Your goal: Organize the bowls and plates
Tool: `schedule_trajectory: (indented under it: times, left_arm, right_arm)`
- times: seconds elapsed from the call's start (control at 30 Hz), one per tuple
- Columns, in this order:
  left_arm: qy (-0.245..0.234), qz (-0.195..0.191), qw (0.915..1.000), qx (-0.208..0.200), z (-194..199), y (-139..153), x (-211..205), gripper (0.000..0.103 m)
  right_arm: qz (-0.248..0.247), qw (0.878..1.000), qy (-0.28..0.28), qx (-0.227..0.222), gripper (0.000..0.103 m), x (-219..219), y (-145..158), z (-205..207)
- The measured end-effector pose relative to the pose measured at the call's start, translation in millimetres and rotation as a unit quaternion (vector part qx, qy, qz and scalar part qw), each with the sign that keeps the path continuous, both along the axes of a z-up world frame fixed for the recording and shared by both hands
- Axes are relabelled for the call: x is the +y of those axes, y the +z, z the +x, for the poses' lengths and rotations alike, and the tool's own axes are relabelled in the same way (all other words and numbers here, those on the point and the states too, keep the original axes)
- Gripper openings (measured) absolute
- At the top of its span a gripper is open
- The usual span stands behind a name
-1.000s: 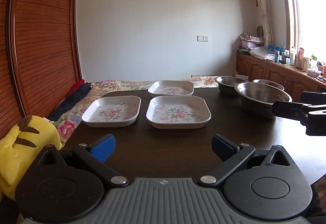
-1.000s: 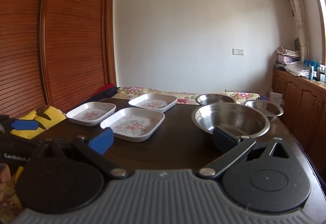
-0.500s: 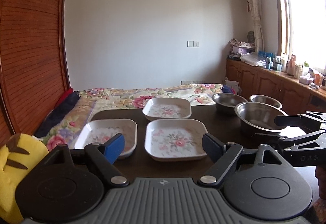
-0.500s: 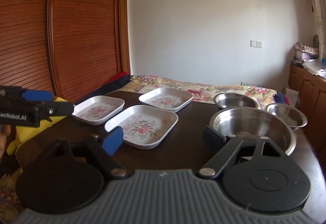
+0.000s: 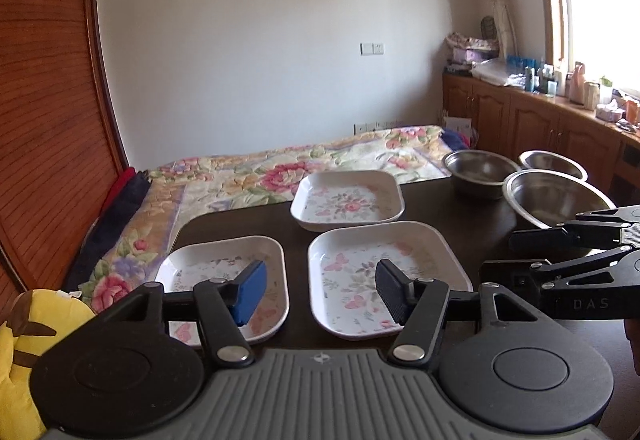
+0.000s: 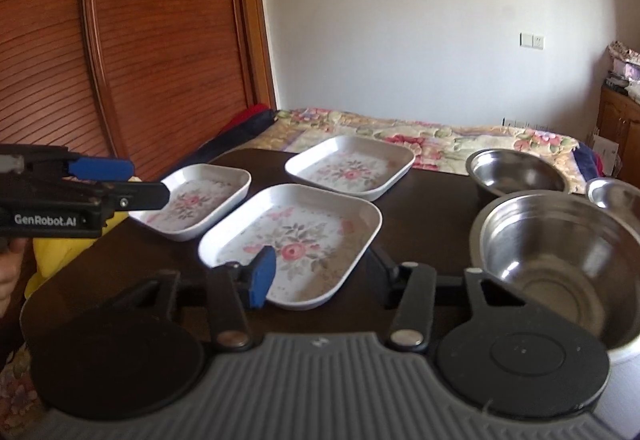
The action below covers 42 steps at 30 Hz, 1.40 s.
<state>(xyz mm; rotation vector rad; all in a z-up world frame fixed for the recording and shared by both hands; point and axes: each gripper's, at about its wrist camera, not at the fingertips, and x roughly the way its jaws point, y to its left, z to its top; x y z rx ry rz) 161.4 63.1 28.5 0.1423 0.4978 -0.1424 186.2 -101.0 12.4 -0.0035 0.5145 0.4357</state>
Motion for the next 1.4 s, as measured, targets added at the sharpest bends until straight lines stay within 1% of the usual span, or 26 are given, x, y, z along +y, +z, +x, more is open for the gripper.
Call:
schedule_trajectory:
  times: [0.2,0.33,0.4,0.47,0.5,0.6,0.73,1.03,1.27,1.3,1.4]
  left_arm:
    - [-0.008,0.006,0.9997,0.022,28.3,-10.4,2.3,0.06]
    - [-0.015,-0.008,0.9989,0.043,49.8,-17.0,7.6,0.06]
    - [-0.019,-0.008,0.9985,0.05,60.2,-20.8,7.8,0.06]
    - [-0.024,-0.004,0.998,0.059,69.1,-25.0,7.8,0.056]
    - [-0.027,-0.005,0.9976,0.063,73.0,-27.1,8.0,0.052]
    - [-0.033,-0.01,0.9966,0.075,82.8,-31.4,8.7,0.045]
    - [-0.04,-0.012,0.9954,0.086,91.5,-35.6,8.4,0.039]
    - [-0.049,-0.002,0.994,0.098,103.6,-39.3,4.9,0.036]
    - [-0.055,0.005,0.9927,0.107,108.1,-42.1,1.5,0.03]
    - [-0.055,0.007,0.9926,0.108,108.8,-42.5,1.2,0.028]
    - [-0.054,0.011,0.9925,0.109,110.8,-43.5,0.1,0.028]
  right_arm:
    - [-0.012,1.0,0.005,0.02,0.046,6.7,-6.7,21.7]
    - [-0.02,0.999,0.003,0.032,0.046,8.4,-12.9,34.8]
    - [-0.018,0.999,0.004,0.042,0.046,8.4,-15.1,39.9]
    - [-0.019,0.999,0.003,0.047,0.046,9.1,-17.3,43.8]
    - [-0.02,0.999,0.004,0.048,0.046,10.6,-18.5,45.7]
    - [-0.026,0.998,0.003,0.051,0.044,13.0,-20.9,49.6]
    - [-0.037,0.998,0.003,0.049,0.043,16.2,-23.5,52.8]
    - [-0.048,0.998,-0.006,0.051,0.04,17.2,-27.4,58.0]
    - [-0.052,0.997,-0.012,0.058,0.027,16.0,-30.8,60.2]
    - [-0.052,0.997,-0.012,0.058,0.026,15.8,-31.2,60.5]
    - [-0.051,0.997,-0.015,0.062,0.021,14.3,-33.8,61.4]
